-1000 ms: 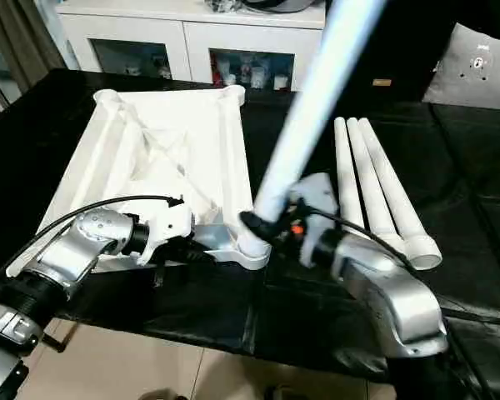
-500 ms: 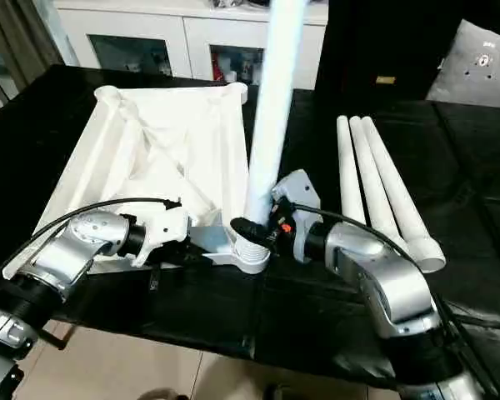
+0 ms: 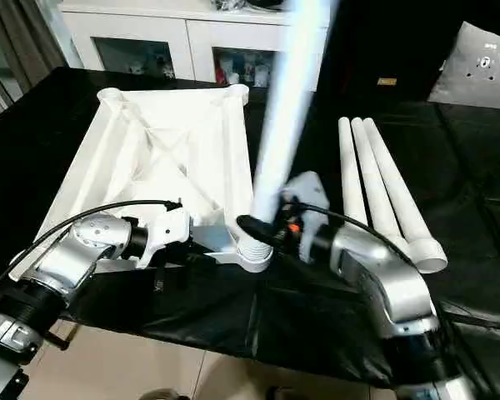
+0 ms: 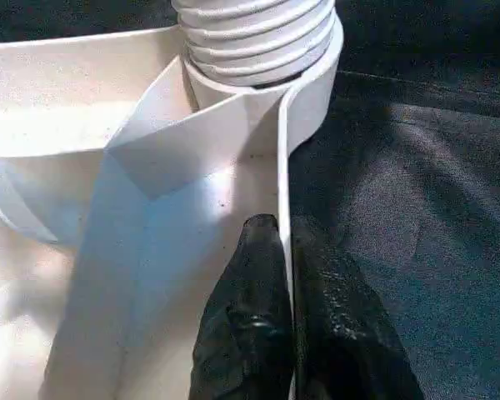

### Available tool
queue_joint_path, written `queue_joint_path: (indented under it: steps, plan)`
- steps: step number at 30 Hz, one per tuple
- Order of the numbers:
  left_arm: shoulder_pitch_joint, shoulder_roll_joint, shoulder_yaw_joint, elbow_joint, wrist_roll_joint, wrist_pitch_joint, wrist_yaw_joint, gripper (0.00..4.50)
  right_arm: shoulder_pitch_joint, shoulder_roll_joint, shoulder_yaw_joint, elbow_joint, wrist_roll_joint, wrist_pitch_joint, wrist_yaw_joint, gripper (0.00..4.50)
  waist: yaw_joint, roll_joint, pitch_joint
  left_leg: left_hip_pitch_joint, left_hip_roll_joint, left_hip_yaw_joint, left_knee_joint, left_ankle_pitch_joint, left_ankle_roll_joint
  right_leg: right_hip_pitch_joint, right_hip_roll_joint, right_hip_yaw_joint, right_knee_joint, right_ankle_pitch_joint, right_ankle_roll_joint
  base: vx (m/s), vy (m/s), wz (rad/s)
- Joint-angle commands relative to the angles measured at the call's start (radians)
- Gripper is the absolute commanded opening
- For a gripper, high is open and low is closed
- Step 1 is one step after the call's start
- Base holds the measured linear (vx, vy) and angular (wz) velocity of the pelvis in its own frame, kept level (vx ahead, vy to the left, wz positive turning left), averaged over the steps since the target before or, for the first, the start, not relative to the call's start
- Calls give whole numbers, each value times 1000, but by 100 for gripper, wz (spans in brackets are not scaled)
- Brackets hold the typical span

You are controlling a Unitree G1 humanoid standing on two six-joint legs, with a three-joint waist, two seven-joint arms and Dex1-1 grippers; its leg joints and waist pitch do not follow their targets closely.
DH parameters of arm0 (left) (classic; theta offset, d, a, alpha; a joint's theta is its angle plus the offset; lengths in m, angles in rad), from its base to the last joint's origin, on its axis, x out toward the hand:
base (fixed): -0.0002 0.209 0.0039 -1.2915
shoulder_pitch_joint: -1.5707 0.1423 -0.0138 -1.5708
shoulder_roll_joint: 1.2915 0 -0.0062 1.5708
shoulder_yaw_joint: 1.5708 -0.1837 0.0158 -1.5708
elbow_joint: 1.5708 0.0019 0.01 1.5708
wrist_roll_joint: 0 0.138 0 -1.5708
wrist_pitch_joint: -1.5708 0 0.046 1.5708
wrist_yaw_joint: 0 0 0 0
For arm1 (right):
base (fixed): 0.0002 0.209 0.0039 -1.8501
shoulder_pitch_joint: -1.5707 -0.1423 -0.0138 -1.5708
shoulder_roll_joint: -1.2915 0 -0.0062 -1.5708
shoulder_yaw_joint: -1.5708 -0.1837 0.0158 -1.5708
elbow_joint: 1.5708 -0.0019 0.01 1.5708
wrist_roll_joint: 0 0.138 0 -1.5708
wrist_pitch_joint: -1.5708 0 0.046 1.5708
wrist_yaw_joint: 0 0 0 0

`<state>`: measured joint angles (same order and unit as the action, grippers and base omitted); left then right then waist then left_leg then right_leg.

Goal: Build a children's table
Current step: Insert table leg to table base

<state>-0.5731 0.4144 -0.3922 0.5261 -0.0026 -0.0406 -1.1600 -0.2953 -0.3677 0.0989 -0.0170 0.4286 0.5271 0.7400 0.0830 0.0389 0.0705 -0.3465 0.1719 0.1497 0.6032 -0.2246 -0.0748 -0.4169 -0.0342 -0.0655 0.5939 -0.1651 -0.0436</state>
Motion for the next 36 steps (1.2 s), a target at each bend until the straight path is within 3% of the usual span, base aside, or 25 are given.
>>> queue_joint_path:
  steps: [1, 4, 5, 7, 8, 11, 15, 17, 20, 25, 30, 34, 36]
  plan:
    - [10, -29, 42, -19, -34, -9, 49, 0, 40, 2, 10, 60, -8, 22, -12, 189, -1, -15, -57, -12, 44, -7, -70, -61, 73, 67, -102, 57, -83, -344, -106, 0, 0, 0]
    - [4, -38, 50, -5, -31, -11, 59, 0, 76, 34, -45, 95, 26, -9, -21, 189, 0, -14, -57, -9, 44, -4, -70, -72, 76, 65, -103, 56, -86, -352, -109, 0, 0, 0]
    - [1, -40, 52, 2, -26, -13, 62, 0, 98, 38, -52, 105, 18, -33, -22, 189, 0, -8, -57, -8, 44, -3, -70, -80, 76, 63, -105, 55, -89, -363, -110, 0, 0, 0]
    - [-1, -39, 49, 6, -19, -18, 62, 0, 116, 30, -42, 103, -1, -56, -15, 189, -1, -13, -57, -10, 44, -3, -73, -78, 77, 66, -103, 52, -87, -363, -107, 0, 0, 0]
    - [-1, -39, 49, 6, -19, -18, 62, 0, 116, 30, -41, 103, -1, -57, -15, 189, 0, -7, -57, -11, 44, -4, -73, -80, 77, 65, -104, 51, -87, -369, -105, 0, 0, 0]
    - [-5, -34, 36, 12, -3, -35, 55, 0, 147, -26, 34, 82, -116, -144, -17, 189, -1, -2, -58, -8, 44, -3, -73, -95, 77, 63, -105, 51, -92, -390, -92, 0, 0, 0]
    - [-8, -34, 26, 14, 10, -47, 44, 0, 134, -70, 94, 88, -198, -186, 0, 188, -2, -4, -57, -10, 44, -3, -74, -102, 81, 63, -105, 52, -93, -400, -83, 0, 0, 0]
    - [-9, -34, 24, 15, 14, -52, 41, 0, 126, -81, 112, 94, -221, -195, 8, 188, -3, -2, -56, -9, 43, -3, -76, -114, 81, 61, -105, 51, -96, -424, -78, 0, 0, 0]
    - [-12, -29, 19, 17, 21, -62, 26, 0, 105, -105, 156, 101, -243, -193, 40, 188, -7, -7, -53, -8, 43, -4, -79, -135, 81, 62, -104, 50, -100, -463, -66, 0, 0, 0]
    - [-19, -24, 17, 23, 25, -74, 13, 0, 87, -130, 197, 109, -242, -172, 88, 188, -15, -6, -52, -4, 47, -6, -83, -146, 89, 63, -106, 49, -101, -443, -79, 0, 0, 0]
    - [-65, -27, 11, 61, 17, -98, -54, 0, 58, -116, 228, 175, -231, -148, 160, 188, -27, -6, -36, -2, 48, -6, -91, -166, 99, 62, -107, 51, -107, -434, -96, 0, 0, 0]
    - [-118, -37, 9, 121, 30, -113, -64, 0, 31, -110, 253, 186, -212, -128, 204, 188, -32, -8, -20, 10, 46, -6, -98, -220, 90, 53, -105, 51, -122, -527, -81, 0, 0, 0]
    - [-144, -39, 13, 158, 39, -122, -61, 0, 18, -104, 263, 189, -209, -118, 219, 188, -31, -15, -14, 11, 48, -8, -102, -231, 82, 52, -107, 51, -125, -555, -74, 0, 0, 0]
